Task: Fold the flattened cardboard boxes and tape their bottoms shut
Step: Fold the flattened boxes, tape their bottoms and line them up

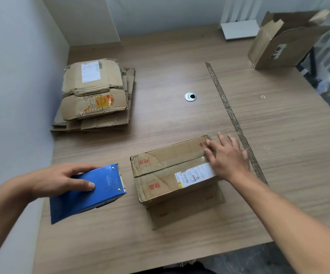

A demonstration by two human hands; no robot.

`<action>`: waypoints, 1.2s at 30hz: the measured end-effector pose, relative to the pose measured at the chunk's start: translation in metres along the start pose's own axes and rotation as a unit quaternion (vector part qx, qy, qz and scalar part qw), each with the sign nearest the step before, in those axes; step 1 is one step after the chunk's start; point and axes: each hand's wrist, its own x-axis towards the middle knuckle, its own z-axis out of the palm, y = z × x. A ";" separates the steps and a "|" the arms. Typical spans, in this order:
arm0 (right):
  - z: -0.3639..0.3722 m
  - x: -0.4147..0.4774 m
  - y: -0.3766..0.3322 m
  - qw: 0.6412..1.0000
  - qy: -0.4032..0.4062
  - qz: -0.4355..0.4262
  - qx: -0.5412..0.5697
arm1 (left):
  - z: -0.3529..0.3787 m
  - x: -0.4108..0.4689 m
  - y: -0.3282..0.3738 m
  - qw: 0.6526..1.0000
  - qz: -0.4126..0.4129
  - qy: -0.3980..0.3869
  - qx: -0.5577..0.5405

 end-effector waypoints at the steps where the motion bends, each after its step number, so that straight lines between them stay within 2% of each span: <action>1: -0.006 0.000 -0.007 0.999 -0.002 0.001 -0.034 | -0.001 -0.001 0.000 1.000 0.001 0.001 -0.001; 5: -0.008 -0.002 -0.036 0.992 0.011 -0.036 -0.122 | -0.003 -0.001 0.003 1.000 -0.002 0.000 0.011; 7: 0.005 -0.004 -0.040 0.992 0.057 -0.093 -0.064 | -0.004 0.000 0.002 1.000 -0.008 0.002 0.022; 8: 0.012 -0.006 -0.040 0.985 0.074 -0.152 -0.036 | -0.005 0.000 0.001 1.000 -0.012 0.004 0.026; 9: 0.019 -0.008 -0.037 0.973 0.069 -0.220 -0.028 | -0.007 0.000 0.000 0.999 -0.017 0.007 0.027; 10: 0.023 -0.009 -0.033 0.960 0.032 -0.277 -0.029 | -0.009 -0.001 -0.001 0.999 -0.019 0.009 0.026; 12: 0.028 -0.012 -0.029 0.942 -0.040 -0.327 -0.057 | -0.011 -0.001 -0.003 0.999 -0.021 0.013 0.022; 16: 0.033 -0.013 -0.029 0.951 -0.028 -0.303 -0.061 | -0.013 0.002 -0.005 0.999 -0.024 0.008 0.026; 27: 0.039 -0.011 -0.029 0.939 0.018 -0.332 -0.082 | -0.018 0.013 -0.014 0.998 -0.032 -0.023 0.049; 36: 0.039 -0.009 -0.030 0.937 0.020 -0.336 -0.089 | -0.013 0.024 -0.026 0.998 -0.038 -0.036 0.046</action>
